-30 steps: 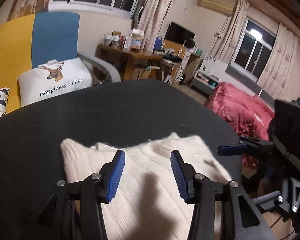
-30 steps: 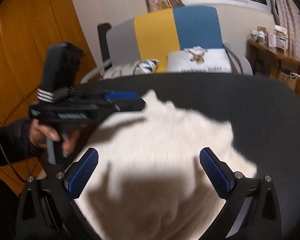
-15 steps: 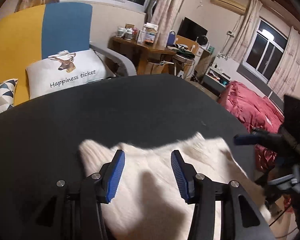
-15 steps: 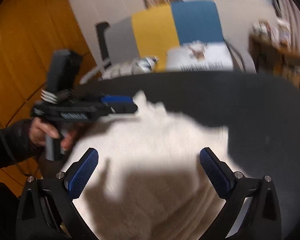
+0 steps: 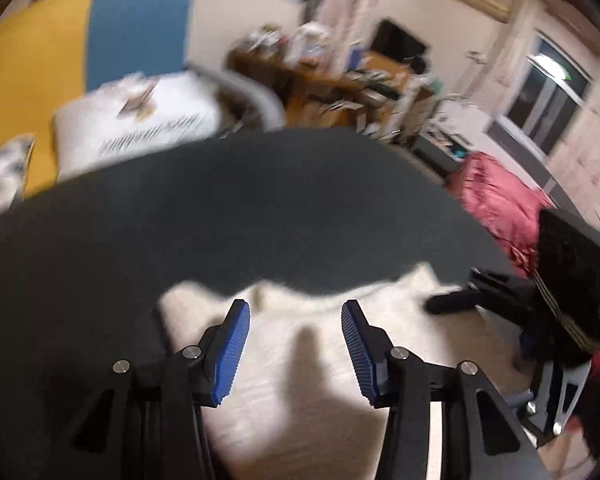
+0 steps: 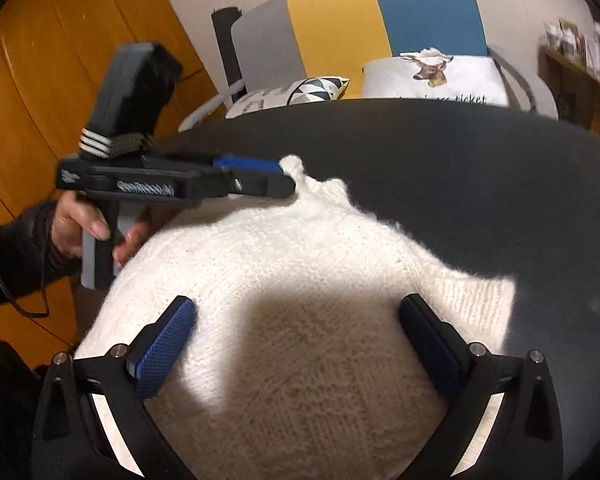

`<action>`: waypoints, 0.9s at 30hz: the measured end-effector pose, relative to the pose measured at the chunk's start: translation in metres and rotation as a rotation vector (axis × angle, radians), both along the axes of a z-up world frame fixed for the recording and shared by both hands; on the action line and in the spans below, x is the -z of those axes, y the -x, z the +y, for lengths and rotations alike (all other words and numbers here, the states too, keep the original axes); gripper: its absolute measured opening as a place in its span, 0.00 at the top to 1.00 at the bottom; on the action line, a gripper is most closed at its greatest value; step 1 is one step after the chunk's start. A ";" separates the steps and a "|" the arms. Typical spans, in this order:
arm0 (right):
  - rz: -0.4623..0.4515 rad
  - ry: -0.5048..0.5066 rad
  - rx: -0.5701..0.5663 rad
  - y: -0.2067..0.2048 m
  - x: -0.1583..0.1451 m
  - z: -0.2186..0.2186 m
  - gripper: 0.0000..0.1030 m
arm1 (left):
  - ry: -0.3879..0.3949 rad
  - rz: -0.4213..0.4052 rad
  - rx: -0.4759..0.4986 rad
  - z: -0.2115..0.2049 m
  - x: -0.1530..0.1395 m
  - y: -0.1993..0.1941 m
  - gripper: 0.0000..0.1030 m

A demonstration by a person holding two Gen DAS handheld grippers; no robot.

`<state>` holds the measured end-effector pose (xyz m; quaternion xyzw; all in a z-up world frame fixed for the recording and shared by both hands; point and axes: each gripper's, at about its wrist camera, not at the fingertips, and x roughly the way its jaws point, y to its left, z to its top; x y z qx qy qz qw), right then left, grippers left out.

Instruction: Fold clothes

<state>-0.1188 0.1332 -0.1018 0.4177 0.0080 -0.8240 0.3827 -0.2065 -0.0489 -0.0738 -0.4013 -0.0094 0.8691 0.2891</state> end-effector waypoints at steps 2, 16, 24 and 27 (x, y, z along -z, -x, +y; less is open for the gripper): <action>0.030 0.003 0.006 -0.001 -0.019 0.005 0.00 | 0.038 0.020 0.073 0.021 0.000 -0.006 0.53; 0.008 0.073 0.050 -0.011 -0.027 0.044 0.00 | -0.088 -0.048 -0.051 -0.014 -0.009 -0.024 0.53; -0.027 0.090 -0.016 -0.077 -0.026 0.028 0.00 | -0.103 -0.013 -0.110 0.000 0.019 -0.122 0.52; -0.025 0.145 0.039 -0.084 0.003 0.026 0.01 | 0.020 0.093 -0.096 0.014 0.029 -0.139 0.52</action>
